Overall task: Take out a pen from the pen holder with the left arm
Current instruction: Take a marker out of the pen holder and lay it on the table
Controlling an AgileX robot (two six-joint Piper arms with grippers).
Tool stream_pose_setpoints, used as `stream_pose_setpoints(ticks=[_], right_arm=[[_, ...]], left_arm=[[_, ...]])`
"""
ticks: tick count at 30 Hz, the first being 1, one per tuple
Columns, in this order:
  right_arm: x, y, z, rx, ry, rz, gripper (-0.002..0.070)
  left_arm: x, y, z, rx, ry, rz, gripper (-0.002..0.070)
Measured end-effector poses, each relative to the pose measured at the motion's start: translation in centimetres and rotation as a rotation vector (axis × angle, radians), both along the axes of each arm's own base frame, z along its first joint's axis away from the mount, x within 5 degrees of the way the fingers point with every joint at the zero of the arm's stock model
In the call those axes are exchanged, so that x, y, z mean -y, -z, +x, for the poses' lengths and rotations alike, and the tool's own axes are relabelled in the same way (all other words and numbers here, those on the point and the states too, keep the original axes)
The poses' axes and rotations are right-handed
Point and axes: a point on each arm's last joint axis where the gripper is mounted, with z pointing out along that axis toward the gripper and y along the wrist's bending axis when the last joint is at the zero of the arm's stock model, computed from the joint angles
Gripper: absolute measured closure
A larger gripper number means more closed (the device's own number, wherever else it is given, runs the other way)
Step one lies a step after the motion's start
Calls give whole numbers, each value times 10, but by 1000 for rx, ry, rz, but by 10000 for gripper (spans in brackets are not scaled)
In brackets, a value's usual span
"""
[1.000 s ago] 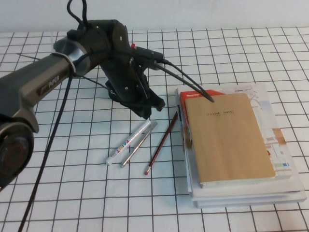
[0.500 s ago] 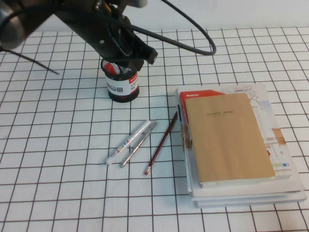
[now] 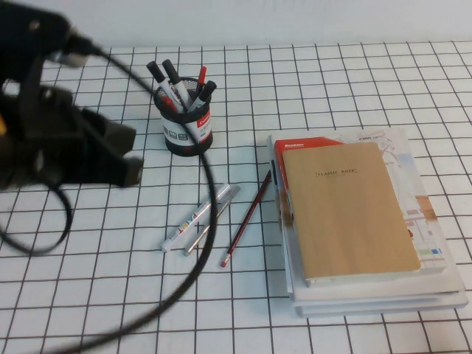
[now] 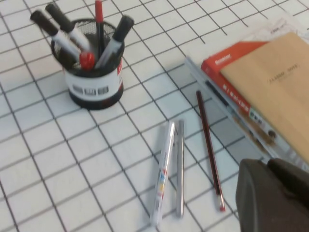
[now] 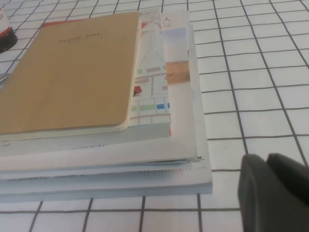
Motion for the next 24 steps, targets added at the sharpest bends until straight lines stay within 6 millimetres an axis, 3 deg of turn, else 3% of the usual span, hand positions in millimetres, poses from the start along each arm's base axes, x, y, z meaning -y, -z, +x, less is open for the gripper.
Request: stream_pose_setpoints(ticks=[5,10,15,24], right_arm=[[0,0,0,0,0,0,691],[0,0,0,0,0,0,691],[0,0,0,0,0,0,692],[0,0,0,0,0,0,691]], left_arm=[[-28,30,-51,44,-22,-43,675],[-44,60,-80,45,-28,-37,675],[-49,72,-89,36,-27,-24,675],[-51,73,-88,62,-27,12,675]])
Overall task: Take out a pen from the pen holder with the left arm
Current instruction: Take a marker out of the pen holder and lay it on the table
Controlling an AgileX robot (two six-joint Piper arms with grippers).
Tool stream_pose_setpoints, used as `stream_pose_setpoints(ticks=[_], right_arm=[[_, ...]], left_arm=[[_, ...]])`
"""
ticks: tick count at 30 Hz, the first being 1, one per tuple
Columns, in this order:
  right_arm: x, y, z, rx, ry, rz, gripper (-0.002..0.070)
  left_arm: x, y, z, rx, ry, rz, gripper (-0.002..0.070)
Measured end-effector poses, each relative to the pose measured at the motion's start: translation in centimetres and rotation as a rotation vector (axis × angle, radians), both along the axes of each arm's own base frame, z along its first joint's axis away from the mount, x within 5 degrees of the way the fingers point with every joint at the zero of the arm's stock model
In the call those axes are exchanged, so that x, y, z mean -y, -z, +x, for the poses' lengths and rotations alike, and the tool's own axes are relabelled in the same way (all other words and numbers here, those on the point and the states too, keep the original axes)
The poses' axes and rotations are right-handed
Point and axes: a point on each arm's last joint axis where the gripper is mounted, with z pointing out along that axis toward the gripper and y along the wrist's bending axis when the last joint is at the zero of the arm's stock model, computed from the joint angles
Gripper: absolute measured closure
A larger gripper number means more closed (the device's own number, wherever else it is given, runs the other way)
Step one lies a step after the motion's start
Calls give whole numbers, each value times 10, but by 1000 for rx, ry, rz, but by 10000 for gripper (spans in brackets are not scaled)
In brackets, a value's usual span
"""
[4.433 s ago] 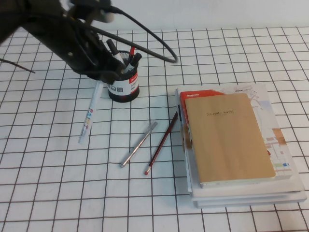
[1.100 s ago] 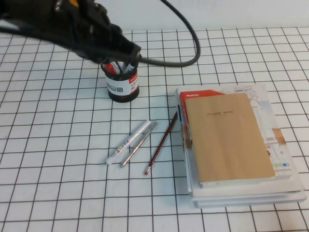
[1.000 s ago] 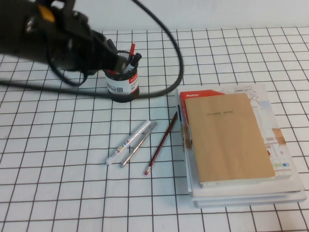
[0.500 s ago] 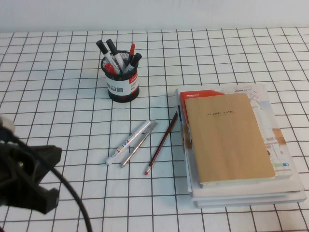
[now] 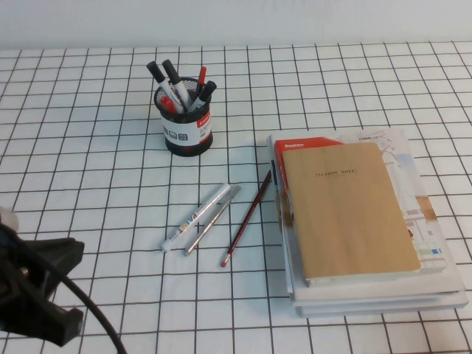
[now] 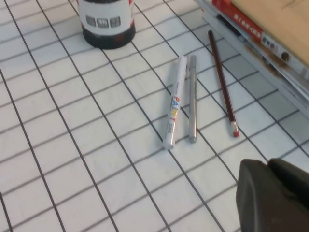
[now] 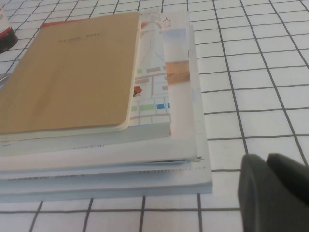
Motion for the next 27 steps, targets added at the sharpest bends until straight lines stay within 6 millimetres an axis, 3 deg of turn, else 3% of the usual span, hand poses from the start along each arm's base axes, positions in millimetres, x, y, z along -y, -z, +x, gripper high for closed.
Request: stream_pose_setpoints(ticks=[5,9,19,27], right_arm=[[0,0,0,0,0,0,691],[0,0,0,0,0,0,691],[0,0,0,0,0,0,691],[0,0,0,0,0,0,691]], left_arm=[[-1,4,2,81,-7,-4,675],[-12,16,-9,185,-40,-31,675],[-51,66,-49,479,-283,-60,675],[-64,88,-59,566,-494,-87,675]])
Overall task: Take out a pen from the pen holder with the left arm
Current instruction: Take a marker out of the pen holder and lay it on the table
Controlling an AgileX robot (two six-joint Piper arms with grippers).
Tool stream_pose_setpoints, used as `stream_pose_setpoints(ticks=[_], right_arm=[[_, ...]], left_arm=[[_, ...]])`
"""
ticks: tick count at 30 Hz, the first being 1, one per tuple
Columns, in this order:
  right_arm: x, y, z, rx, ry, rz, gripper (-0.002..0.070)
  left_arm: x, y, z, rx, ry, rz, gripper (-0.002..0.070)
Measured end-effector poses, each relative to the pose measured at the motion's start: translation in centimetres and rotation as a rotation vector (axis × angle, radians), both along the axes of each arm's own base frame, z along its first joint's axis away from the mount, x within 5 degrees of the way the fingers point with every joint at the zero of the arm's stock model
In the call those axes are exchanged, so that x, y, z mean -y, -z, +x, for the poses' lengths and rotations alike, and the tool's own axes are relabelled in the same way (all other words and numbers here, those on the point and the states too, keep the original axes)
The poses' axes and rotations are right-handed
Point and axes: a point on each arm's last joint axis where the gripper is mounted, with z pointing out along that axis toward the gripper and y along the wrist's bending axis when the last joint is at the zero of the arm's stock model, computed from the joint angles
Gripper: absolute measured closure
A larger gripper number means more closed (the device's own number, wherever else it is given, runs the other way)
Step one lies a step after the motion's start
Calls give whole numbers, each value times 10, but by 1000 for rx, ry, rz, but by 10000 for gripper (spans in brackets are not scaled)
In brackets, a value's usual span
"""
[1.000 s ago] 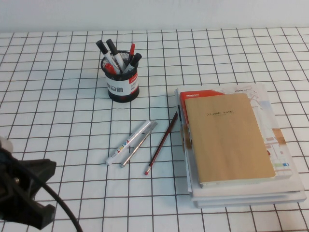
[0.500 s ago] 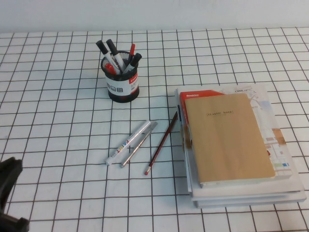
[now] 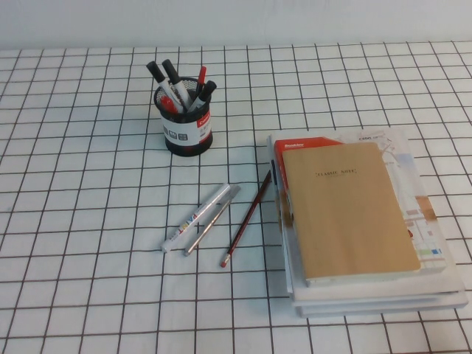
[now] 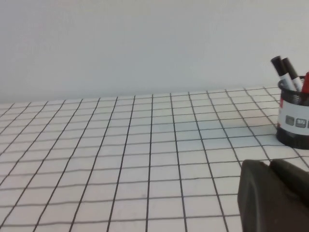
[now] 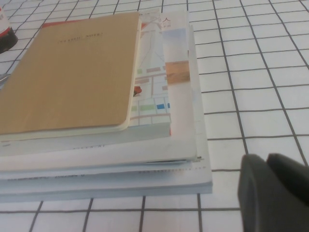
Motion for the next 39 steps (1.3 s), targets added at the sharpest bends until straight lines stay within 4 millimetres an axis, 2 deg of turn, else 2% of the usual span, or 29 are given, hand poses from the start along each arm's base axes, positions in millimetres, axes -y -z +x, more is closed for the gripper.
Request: stream_pose_setpoints(ticks=[6,14,24,39], right_arm=[[0,0,0,0,0,0,691],[0,0,0,0,0,0,691],[0,0,0,0,0,0,692],[0,0,0,0,0,0,691]], left_arm=[[-1,18,3,-23,-23,-56,675],[-1,19,3,-24,-25,-90,675],[0,40,-1,-253,-21,-57,675],[-1,42,-1,-276,-27,-33,675]])
